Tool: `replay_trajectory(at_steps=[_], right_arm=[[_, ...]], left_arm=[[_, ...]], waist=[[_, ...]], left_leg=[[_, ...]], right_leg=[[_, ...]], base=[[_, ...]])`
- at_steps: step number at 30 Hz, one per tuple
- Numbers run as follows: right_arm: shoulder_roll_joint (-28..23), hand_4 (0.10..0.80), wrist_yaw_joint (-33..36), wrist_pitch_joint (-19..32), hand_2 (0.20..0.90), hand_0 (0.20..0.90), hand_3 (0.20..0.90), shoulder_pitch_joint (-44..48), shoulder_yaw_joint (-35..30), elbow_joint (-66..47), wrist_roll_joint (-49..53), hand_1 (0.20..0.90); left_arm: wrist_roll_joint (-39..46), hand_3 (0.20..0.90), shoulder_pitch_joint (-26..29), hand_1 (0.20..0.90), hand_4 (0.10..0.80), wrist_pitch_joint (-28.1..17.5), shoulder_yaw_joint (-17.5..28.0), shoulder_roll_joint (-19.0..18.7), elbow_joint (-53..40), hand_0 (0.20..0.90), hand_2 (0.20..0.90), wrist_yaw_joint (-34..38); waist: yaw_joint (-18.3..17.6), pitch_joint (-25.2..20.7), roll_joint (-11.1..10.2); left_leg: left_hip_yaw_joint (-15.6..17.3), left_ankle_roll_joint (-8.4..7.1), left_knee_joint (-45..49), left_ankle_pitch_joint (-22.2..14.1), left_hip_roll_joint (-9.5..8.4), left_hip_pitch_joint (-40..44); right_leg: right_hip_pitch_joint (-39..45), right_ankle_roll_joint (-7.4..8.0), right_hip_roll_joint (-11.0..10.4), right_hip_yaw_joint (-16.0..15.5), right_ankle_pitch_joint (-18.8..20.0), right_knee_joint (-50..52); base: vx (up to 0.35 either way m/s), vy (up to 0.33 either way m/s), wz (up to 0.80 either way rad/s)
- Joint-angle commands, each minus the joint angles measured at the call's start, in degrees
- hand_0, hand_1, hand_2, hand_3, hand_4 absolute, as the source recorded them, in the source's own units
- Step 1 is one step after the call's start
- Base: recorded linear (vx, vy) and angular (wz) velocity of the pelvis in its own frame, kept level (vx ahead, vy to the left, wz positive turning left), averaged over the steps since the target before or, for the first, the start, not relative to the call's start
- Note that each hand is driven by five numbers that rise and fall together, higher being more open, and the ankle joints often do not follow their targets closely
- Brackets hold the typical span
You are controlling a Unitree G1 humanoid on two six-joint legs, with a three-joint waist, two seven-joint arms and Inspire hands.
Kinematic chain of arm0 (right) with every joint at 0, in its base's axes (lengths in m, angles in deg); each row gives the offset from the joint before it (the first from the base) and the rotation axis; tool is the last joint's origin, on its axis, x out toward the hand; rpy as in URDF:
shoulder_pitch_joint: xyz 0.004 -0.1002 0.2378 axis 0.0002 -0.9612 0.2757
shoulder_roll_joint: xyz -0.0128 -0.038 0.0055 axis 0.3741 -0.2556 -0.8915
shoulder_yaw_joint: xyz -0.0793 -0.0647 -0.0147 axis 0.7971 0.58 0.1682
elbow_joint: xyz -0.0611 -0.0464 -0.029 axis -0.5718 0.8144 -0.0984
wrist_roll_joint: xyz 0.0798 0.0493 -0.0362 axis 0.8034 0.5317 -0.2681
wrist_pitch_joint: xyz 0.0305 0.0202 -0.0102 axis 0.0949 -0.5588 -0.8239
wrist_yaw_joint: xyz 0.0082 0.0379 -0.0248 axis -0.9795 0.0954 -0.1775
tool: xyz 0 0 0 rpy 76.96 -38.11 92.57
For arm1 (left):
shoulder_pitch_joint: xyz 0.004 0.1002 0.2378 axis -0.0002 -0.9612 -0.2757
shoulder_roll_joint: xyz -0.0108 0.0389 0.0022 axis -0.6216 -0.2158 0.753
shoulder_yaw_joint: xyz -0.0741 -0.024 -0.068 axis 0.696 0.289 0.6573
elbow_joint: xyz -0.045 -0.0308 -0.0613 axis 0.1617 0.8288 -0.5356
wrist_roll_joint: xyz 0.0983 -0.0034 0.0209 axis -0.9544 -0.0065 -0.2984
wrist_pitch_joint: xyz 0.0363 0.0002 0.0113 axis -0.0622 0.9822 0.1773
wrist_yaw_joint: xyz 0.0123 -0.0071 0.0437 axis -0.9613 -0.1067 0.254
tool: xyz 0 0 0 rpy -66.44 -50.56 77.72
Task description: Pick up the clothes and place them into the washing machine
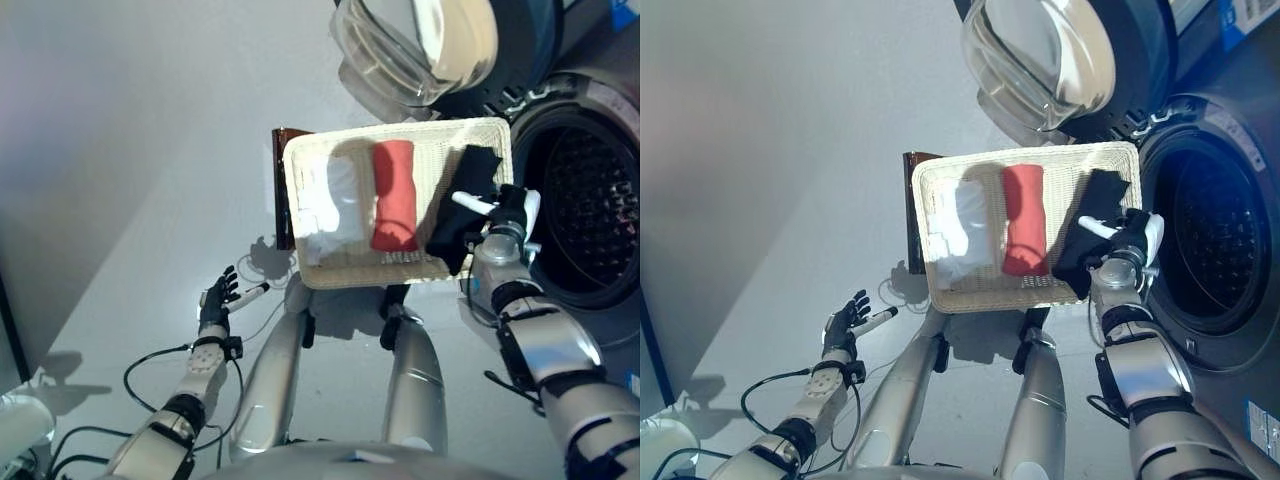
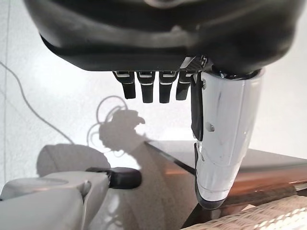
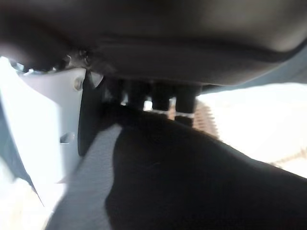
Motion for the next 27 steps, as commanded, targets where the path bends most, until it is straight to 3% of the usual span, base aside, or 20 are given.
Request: replay_trajectory(at_steps=[1, 3, 4, 5, 10, 19, 23, 24, 27], right_arm=[[-1.9, 0.3, -1.1, 6.6, 0.2, 0.2, 0.2, -1.8, -1.0, -2.0, 13.6, 0.2], [3.8, 0.3, -4.2, 10.1, 0.2, 0.2, 0.2, -3.8, -5.6, -5.6, 26.7, 0.2], [3.8, 0.3, -4.3, 10.1, 0.2, 0.2, 0.2, -4.0, -5.6, -5.7, 26.8, 0.2], [8.1, 0.3, -7.7, 11.9, 0.2, 0.2, 0.2, -6.7, -8.3, -9.5, 34.2, 0.2], [12.5, 0.3, -13.1, 15.1, 0.2, 0.2, 0.2, -8.5, -11.5, -13.5, 42.7, 0.2], [12.1, 0.3, -14.8, 21.7, 0.2, 0.2, 0.2, -1.6, -17.5, -14.0, 48.9, 0.2], [10.7, 0.3, -15.1, 23.0, 0.2, 0.2, 0.2, 2.0, -18.6, -12.7, 50.1, 0.2], [10.6, 0.3, -15.1, 23.5, 0.2, 0.2, 0.2, 2.5, -18.9, -12.9, 50.4, 0.2], [9.9, 0.3, -14.7, 24.7, 0.2, 0.2, 0.2, 3.8, -19.9, -13.5, 50.8, 0.2]], left_arm=[[-0.2, 0.9, -4.5, 0.9, 0.8, -1.5, 1.6, -0.9, -0.2, 0.9, 0.9, -0.1], [1.0, 0.9, -5.3, 0.9, 0.8, -1.3, 0.5, -0.3, -1.2, 0.9, 0.9, -0.5], [1.0, 0.9, -5.3, 0.9, 0.8, -1.3, 0.5, -0.4, -1.2, 0.9, 0.9, -0.5], [2.1, 0.9, -5.6, 0.9, 0.8, -1.1, 0.0, 0.4, -1.6, 0.9, 0.9, -0.7], [2.9, 0.9, -5.9, 0.9, 0.8, -1.1, -0.7, 1.6, -0.3, 0.9, 0.9, -1.5], [4.6, 0.9, -6.1, 0.9, 0.8, -2.0, -2.5, 3.1, 0.7, 0.9, 0.9, -3.1], [4.4, 0.9, -6.5, 0.9, 0.8, -1.6, -3.0, 3.2, 1.3, 0.9, 0.9, -3.6], [4.5, 0.9, -6.8, 0.9, 0.8, -1.6, -2.9, 3.2, 1.3, 0.9, 0.9, -3.8], [4.5, 0.9, -7.6, 0.9, 0.8, -1.3, -3.2, 3.3, 2.3, 0.9, 0.9, -4.4]], waist=[[-0.7, -2.6, 1.6], [-1.2, -3.0, 2.2], [-1.1, -3.1, 2.1], [-1.7, -3.2, 2.5], [-1.8, -3.4, 3.4], [-0.9, -3.1, 6.3], [-0.6, -2.0, 6.8], [-0.5, -2.2, 6.9], [-0.8, -2.3, 7.4]], left_leg=[[-0.4, -5.12, 5.1, -6.9, 0.8, -1.1], [0.2, -5.03, 5.1, -7.3, 0.82, -0.7], [0.3, -5.03, 5.1, -7.3, 0.82, -0.7], [0.5, -4.97, 5.3, -7.5, 0.99, -0.5], [1.0, -4.76, 5.6, -7.9, 0.94, 0.2], [2.0, -4.03, 8.6, -9.9, 1.3, 0.2], [1.6, -2.97, 16.1, -13.2, 1.88, -2.9], [0.6, -2.9, 18.2, -15.7, 1.81, -3.1], [0.6, -2.39, 21.0, -17.3, 2.29, -4.0]], right_leg=[[9.7, 0.33, 0.7, 1.0, 9.6, -18.0], [9.7, 0.29, 0.8, 1.5, 9.5, -18.0], [9.7, 0.29, 0.8, 1.6, 9.4, -18.0], [9.7, 0.14, 1.0, 2.0, 9.2, -17.8], [9.8, 0.07, 1.5, 2.8, 9.0, -17.7], [7.4, -0.21, 2.2, 4.5, 7.8, -14.3], [3.7, -1.0, 3.4, 5.2, 5.5, -7.9], [3.3, -0.87, 3.7, 5.8, 3.6, -6.2], [2.3, -1.06, 4.2, 6.3, 2.7, -4.3]], base=[[0.012, 0.024, -0.14], [0.009, 0.049, -0.12], [0.009, 0.058, -0.14], [0.006, 0.022, -0.21], [0.002, 0.034, -0.17], [-0.012, 0.038, -0.18], [0.006, -0.005, -0.17], [0.109, -0.018, -0.27], [0.065, -0.009, -0.26]])
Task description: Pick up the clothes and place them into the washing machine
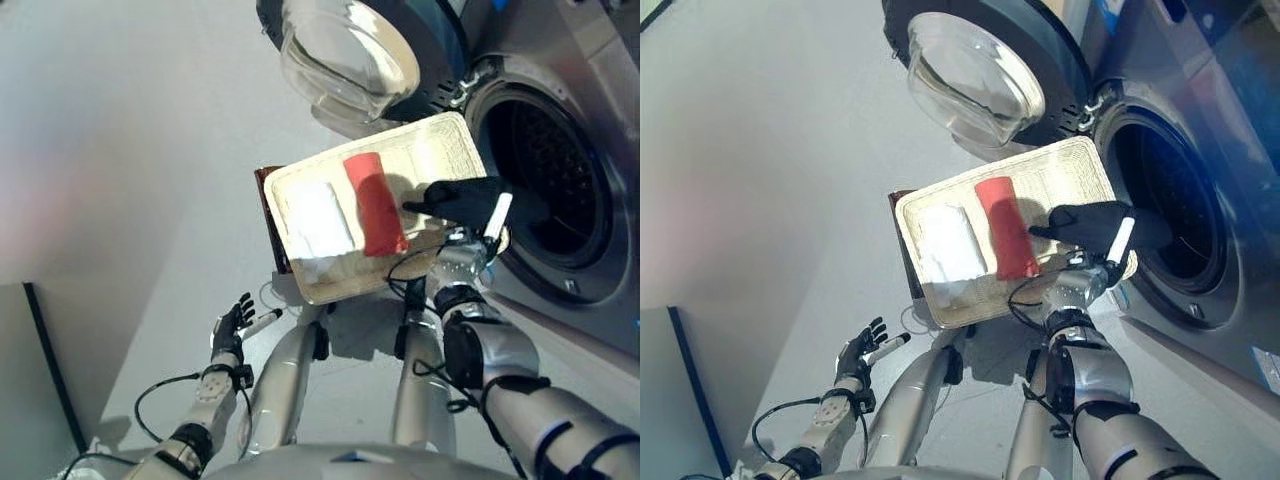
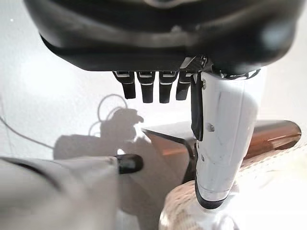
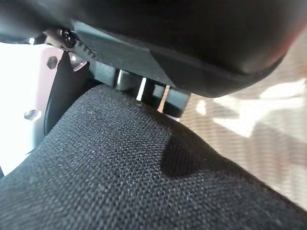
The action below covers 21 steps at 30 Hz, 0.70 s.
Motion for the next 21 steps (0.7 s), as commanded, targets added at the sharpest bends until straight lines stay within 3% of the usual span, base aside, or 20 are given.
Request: replay_trajectory(at_steps=[1, 6, 8, 9, 10, 11, 14, 21], right_arm=[[-5.3, 0.3, -1.6, 6.2, 0.2, 0.2, 0.2, 2.9, -0.6, -6.3, 0.5, 0.2], [-10.5, 0.3, 2.3, 10.8, 0.2, 0.2, 0.2, 7.6, -1.6, -12.2, -2.7, 0.2], [-14.8, 0.3, 4.4, 12.2, 0.2, 0.2, 0.2, 10.8, -1.5, -14.0, -4.6, 0.2], [-16.2, 0.3, 5.4, 12.6, 0.2, 0.2, 0.2, 11.9, -1.1, -14.4, -5.7, 0.2], [-16.9, 0.582, 6.7, 13.3, 0.595, 0.595, 0.595, 12.7, 0.1, -15.8, -7.5, 0.595], [-17.2, 0.8, 8.2, 13.8, 0.9, 0.9, 0.9, 12.9, 1.6, -18.4, -9.6, 0.9], [-16.9, 0.8, 9.6, 12.8, 0.9, 0.9, 0.9, 12.8, 3.1, -19.3, -11.6, 0.9], [-16.5, 0.8, 4.5, 8.8, 0.9, 0.9, 0.9, 12.6, 4.1, -14.0, -8.5, 0.9]], left_arm=[[0.8, 0.9, -1.1, 0.9, 0.8, -1.3, 0.2, -0.2, 1.9, 0.9, 0.9, 0.1], [1.1, 0.9, -1.8, 0.9, 0.8, -2.0, -0.6, -0.8, 1.5, 0.9, 0.9, 0.0], [1.1, 0.9, -2.2, 0.9, 0.8, -2.4, -1.3, -1.4, 0.5, 0.9, 0.9, 0.0], [1.1, 0.9, -2.3, 0.9, 0.8, -2.5, -1.6, -1.4, 0.4, 0.9, 0.9, 0.0], [1.3, 0.9, -2.4, 0.9, 0.8, -2.8, -1.8, -1.6, 0.3, 0.9, 0.9, 0.2], [1.5, 0.9, -2.4, 0.9, 0.8, -3.0, -1.9, -1.7, 0.0, 0.9, 0.9, 0.6], [1.5, 0.9, -2.5, 0.9, 0.8, -2.8, -2.6, -1.6, -0.2, 0.9, 0.9, 0.7], [1.3, 0.9, -3.0, 0.9, 0.8, -2.5, -2.1, -0.7, 0.3, 0.9, 0.9, -0.4]], waist=[[0.0, 0.5, 2.7], [-0.1, -0.9, 4.0], [0.0, -2.0, 4.9], [0.0, -1.9, 5.2], [0.1, -2.3, 5.5], [0.0, -2.5, 5.7], [-0.1, -3.0, 6.4], [0.3, -4.0, 8.1]], left_leg=[[-7.2, -3.34, 11.6, -10.5, 1.56, -3.8], [-6.1, -3.34, 9.9, -10.8, 1.62, -2.4], [-5.6, -3.37, 8.5, -10.6, 1.35, -1.5], [-4.6, -3.29, 7.9, -8.9, 1.39, -1.7], [-4.4, -3.39, 7.3, -8.7, 1.3, -1.4], [-4.1, -3.5, 6.7, -8.5, 1.22, -1.1], [-3.5, -3.73, 5.0, -8.1, 0.79, -0.2], [-3.1, -4.2, 3.0, -7.3, -0.1, 0.8]], right_leg=[[3.8, -1.44, 2.0, -3.2, 0.3, -4.1], [3.8, -1.2, 2.1, -1.7, 0.4, -4.9], [4.0, -0.91, 1.9, -1.0, 0.5, -5.4], [3.7, -1.13, 1.8, -1.1, 1.9, -5.9], [3.7, -1.09, 1.6, -0.8, 2.1, -6.1], [3.7, -1.05, 1.5, -0.6, 2.3, -6.4], [4.0, -0.92, 1.1, -0.3, 2.7, -7.2], [4.8, -0.85, 0.3, -0.1, 3.3, -8.4]], base=[[0.048, 0.025, -0.15], [0.043, 0.049, -0.18], [-0.02, 0.083, -0.12], [-0.084, 0.064, -0.15], [-0.091, 0.058, -0.18], [0.022, 0.067, -0.18], [0.016, 0.038, -0.1], [0.005, 0.009, -0.02]])
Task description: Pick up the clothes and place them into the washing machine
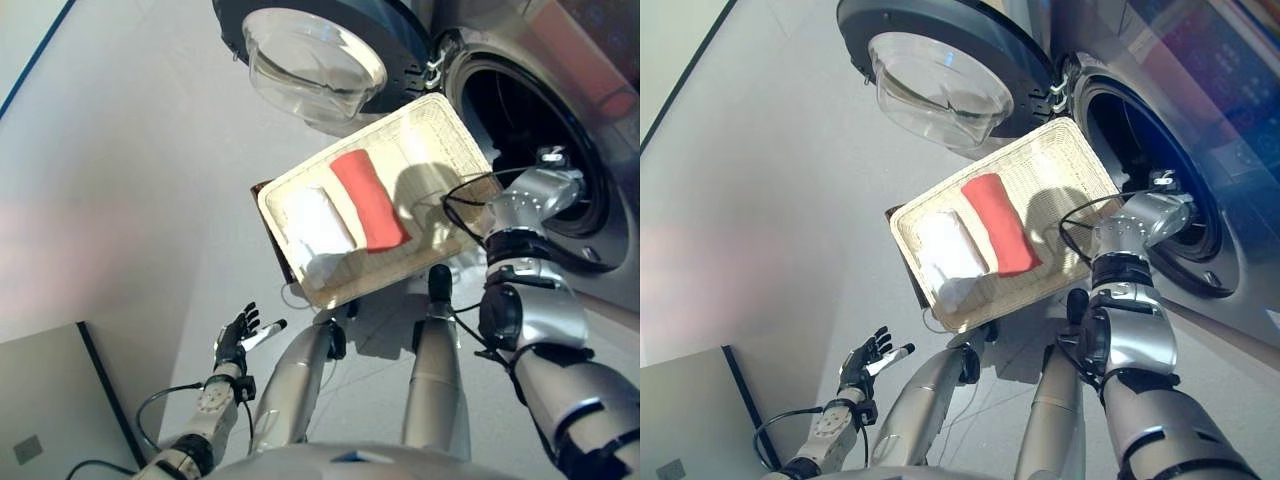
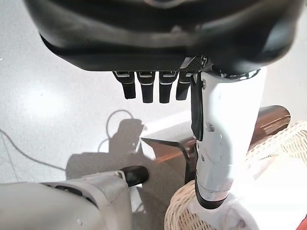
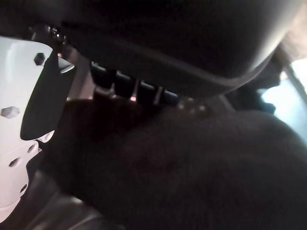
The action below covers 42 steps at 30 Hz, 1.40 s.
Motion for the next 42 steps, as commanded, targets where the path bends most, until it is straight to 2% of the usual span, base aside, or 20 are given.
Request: replay_trajectory(at_steps=[1, 4, 12, 15, 19, 23, 29, 31, 37, 41, 42], right_arm=[[-6.1, 0.8, -6.0, 0.6, 0.9, 0.9, 0.9, 3.2, 6.2, -2.7, -2.2, 0.9], [-6.1, 0.8, -6.7, -0.2, 0.9, 0.9, 0.9, 3.3, 7.4, -1.2, -2.2, 0.9], [-6.1, 0.8, -6.9, -5.9, 0.9, 0.9, 0.9, 2.4, 10.6, 6.7, -3.7, 0.9], [-5.2, 0.8, -6.0, -9.4, 0.9, 0.9, 0.9, 1.7, 12.5, 10.9, -6.1, 0.9], [-6.5, 0.8, -5.6, -15.4, 0.9, 0.9, 0.9, 2.4, 17.7, 16.4, -12.7, 0.9], [-3.9, 0.8, -6.9, -15.1, 0.9, 0.9, 0.9, 1.8, 18.2, 15.4, -10.7, 0.9], [-4.4, 0.8, -6.8, -17.4, 0.9, 0.9, 0.9, 2.1, 20.1, 18.9, -12.9, 0.9], [-4.7, 0.8, -6.4, -19.3, 0.9, 0.9, 0.9, 2.2, 22.4, 20.4, -16.9, 0.9], [-4.1, 0.8, -4.8, -21.9, 0.9, 0.9, 0.9, -1.3, 32.3, 14.7, -35.1, 0.9], [-4.1, 0.8, -1.7, -23.2, 0.9, 0.9, 0.9, -4.0, 36.7, 12.3, -47.4, 0.9], [-4.1, 0.8, -1.6, -23.2, 0.9, 0.9, 0.9, -4.0, 36.7, 12.3, -47.5, 0.9]], left_arm=[[1.1, 0.9, -1.7, 0.9, 0.8, -1.9, 0.1, -0.7, 0.9, 0.9, 0.9, 0.0], [1.1, 0.9, -1.7, 0.9, 0.8, -1.6, 0.7, -0.9, 1.4, 0.9, 0.9, -0.1], [0.5, 0.9, -0.8, 0.9, 0.8, -1.1, 1.7, -0.6, 3.9, 0.9, 0.9, -0.3], [0.3, 0.9, -1.0, 0.9, 0.8, -0.8, 1.9, -0.5, 4.0, 0.9, 0.9, -0.5], [-1.4, 0.9, -1.0, 0.9, 0.8, -0.4, 3.0, -1.2, 3.8, 0.9, 0.9, -0.3], [-1.2, 0.9, -1.6, 0.9, 0.8, -0.4, 3.3, -1.4, 3.0, 0.9, 0.9, -0.6], [-1.4, 0.9, -1.1, 0.9, 0.8, 0.0, 3.7, -1.4, 3.8, 0.9, 0.9, -0.5], [-1.9, 0.9, -1.2, 0.9, 0.8, 0.1, 4.1, -1.7, 3.4, 0.9, 0.9, -0.6], [-3.3, 0.9, -2.4, 0.9, 0.8, -0.5, 5.5, -2.7, 1.7, 0.9, 0.9, -0.3], [-4.1, 0.9, -2.7, 0.9, 0.8, -1.2, 6.5, -3.0, 1.3, 0.9, 0.9, 0.6], [-4.1, 0.9, -2.7, 0.9, 0.8, -1.2, 6.5, -3.0, 1.3, 0.9, 0.9, 0.6]], waist=[[0.3, -3.4, 2.5], [0.5, -3.6, 2.5], [0.0, -3.3, 1.1], [-0.1, -3.2, 0.4], [0.1, -3.2, -0.3], [0.3, -3.3, -0.7], [0.4, -3.4, -1.1], [0.5, -3.3, -1.2], [0.0, -2.3, -2.4], [-0.3, -1.9, -3.5], [-0.3, -1.9, -3.5]], left_leg=[[-5.5, -4.61, 4.3, -6.7, 0.34, -0.2], [-5.6, -4.75, 3.6, -6.2, 0.19, 0.0], [-5.7, -5.12, 2.8, -5.5, 0.24, 0.1], [-5.6, -5.29, 2.5, -5.1, 0.49, 0.0], [-5.7, -5.46, 2.4, -4.7, 0.75, -0.1], [-5.9, -5.49, 1.9, -4.4, 0.89, 0.1], [-6.0, -5.63, 1.0, -4.0, 0.98, 0.5], [-6.0, -5.73, 0.5, -3.6, 1.03, 0.7], [-6.2, -5.64, 1.1, -3.0, 1.52, 0.4], [-6.8, -5.71, 0.8, -2.4, 1.69, 0.5], [-6.8, -5.71, 0.8, -2.4, 1.68, 0.5]], right_leg=[[6.8, -2.16, -0.4, -4.7, 1.6, -7.4], [7.3, -2.15, -0.5, -5.0, 1.9, -7.9], [7.9, -2.44, -0.5, -5.7, 2.4, -8.6], [8.1, -2.63, -0.4, -5.9, 2.7, -9.0], [8.2, -2.83, -0.3, -6.3, 3.0, -9.3], [8.6, -2.88, 0.0, -6.4, 3.0, -9.7], [9.1, -2.97, 0.1, -6.5, 3.3, -10.3], [9.3, -2.94, 0.2, -6.6, 3.4, -10.7], [9.4, -3.16, 0.6, -7.1, 3.7, -10.5], [9.9, -3.13, 0.8, -7.7, 4.0, -10.8], [9.9, -3.13, 0.8, -7.8, 4.0, -10.8]], base=[[0.001, -0.013, 0.03], [-0.003, -0.013, 0.03], [-0.015, -0.028, 0.07], [-0.005, -0.017, 0.05], [-0.011, -0.028, 0.05], [-0.001, -0.011, 0.04], [0.0, 0.0, 0.0], [0.0, 0.0, 0.0], [-0.009, -0.012, 0.0], [-0.016, -0.046, 0.05], [-0.014, -0.031, 0.11]])
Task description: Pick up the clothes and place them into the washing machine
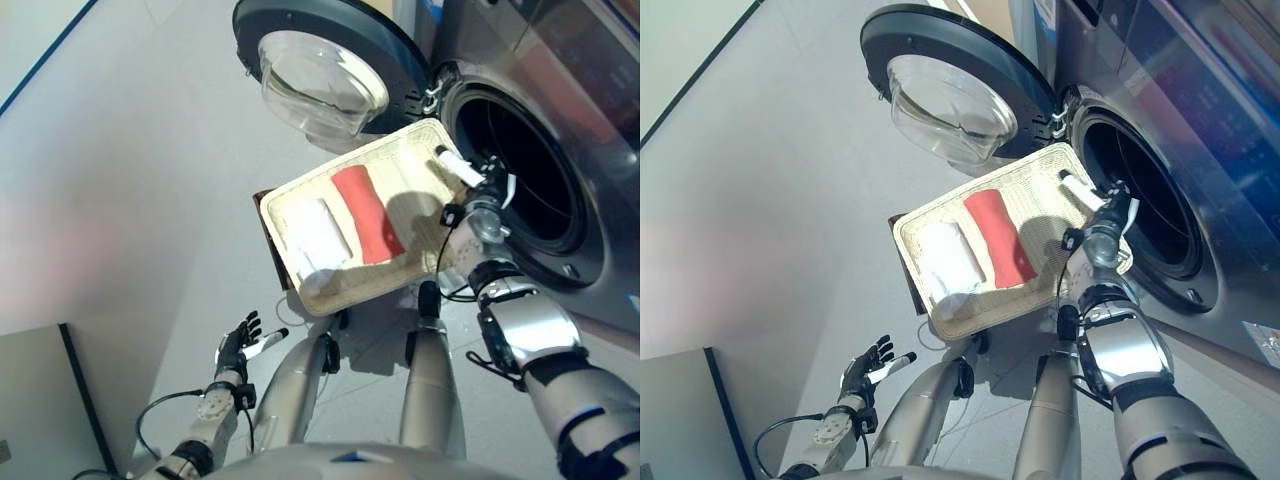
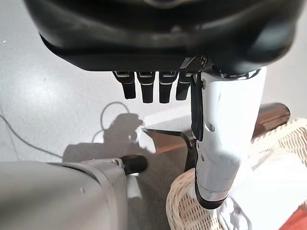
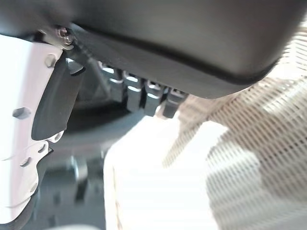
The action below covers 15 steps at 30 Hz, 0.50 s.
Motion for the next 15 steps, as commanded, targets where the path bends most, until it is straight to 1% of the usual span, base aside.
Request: replay_trajectory(at_steps=[1, 2, 5, 11, 15], right_arm=[[-2.8, 0.8, 3.6, 0.8, 0.9, 0.9, 0.9, 0.5, 5.6, -6.7, -14.6, 0.9], [-3.0, 0.8, 5.4, 0.4, 0.9, 0.9, 0.9, -1.6, 6.2, -7.4, -18.5, 0.9], [-3.0, 0.8, 6.8, -0.2, 0.9, 0.9, 0.9, -2.9, 6.2, -6.4, -22.0, 0.9], [-2.2, 0.8, 7.6, -1.1, 0.9, 0.9, 0.9, -3.3, 6.8, -5.3, -24.5, 0.9], [-2.0, 0.8, 8.7, -1.6, 0.9, 0.9, 0.9, -2.7, 6.8, -2.3, -25.6, 0.9]], left_arm=[[-1.9, 0.9, -1.1, 0.9, 0.8, -2.7, 3.6, -4.0, 0.4, 0.9, 0.9, 2.2], [-2.8, 0.9, -1.1, 0.9, 0.8, -3.2, 3.8, -4.1, 0.0, 0.9, 0.9, 3.0], [-4.0, 0.9, -1.5, 0.9, 0.8, -3.5, 4.3, -4.4, -0.4, 0.9, 0.9, 3.9], [-5.0, 0.9, -1.2, 0.9, 0.8, -3.5, 4.8, -4.8, -0.3, 0.9, 0.9, 4.6], [-5.4, 0.9, -0.3, 0.9, 0.8, -3.5, 5.3, -4.9, 0.7, 0.9, 0.9, 5.4]], waist=[[0.3, 1.0, -1.7], [0.2, 1.0, -2.1], [0.3, 0.9, -2.9], [0.7, 1.0, -4.1], [1.0, 1.4, -4.9]], left_leg=[[-3.2, -4.57, 3.8, -4.6, 1.39, -1.1], [-3.6, -4.67, 3.4, -4.1, 1.37, -0.9], [-4.4, -4.85, 2.5, -3.4, 1.39, -0.4], [-5.4, -4.86, 2.4, -2.8, 1.3, -0.5], [-6.1, -4.97, 2.2, -2.3, 1.18, -0.5]], right_leg=[[7.8, -2.24, 0.6, -4.0, 4.6, -11.0], [8.2, -2.21, 0.5, -4.6, 4.8, -11.3], [9.1, -2.05, 0.3, -5.7, 5.0, -12.3], [9.8, -2.04, 0.0, -6.7, 5.1, -12.4], [10.3, -2.0, -0.3, -7.8, 5.1, -12.5]], base=[[-0.01, -0.051, 0.14], [-0.008, -0.067, 0.17], [0.003, -0.05, 0.22], [-0.004, -0.025, 0.12], [-0.009, -0.028, 0.11]])
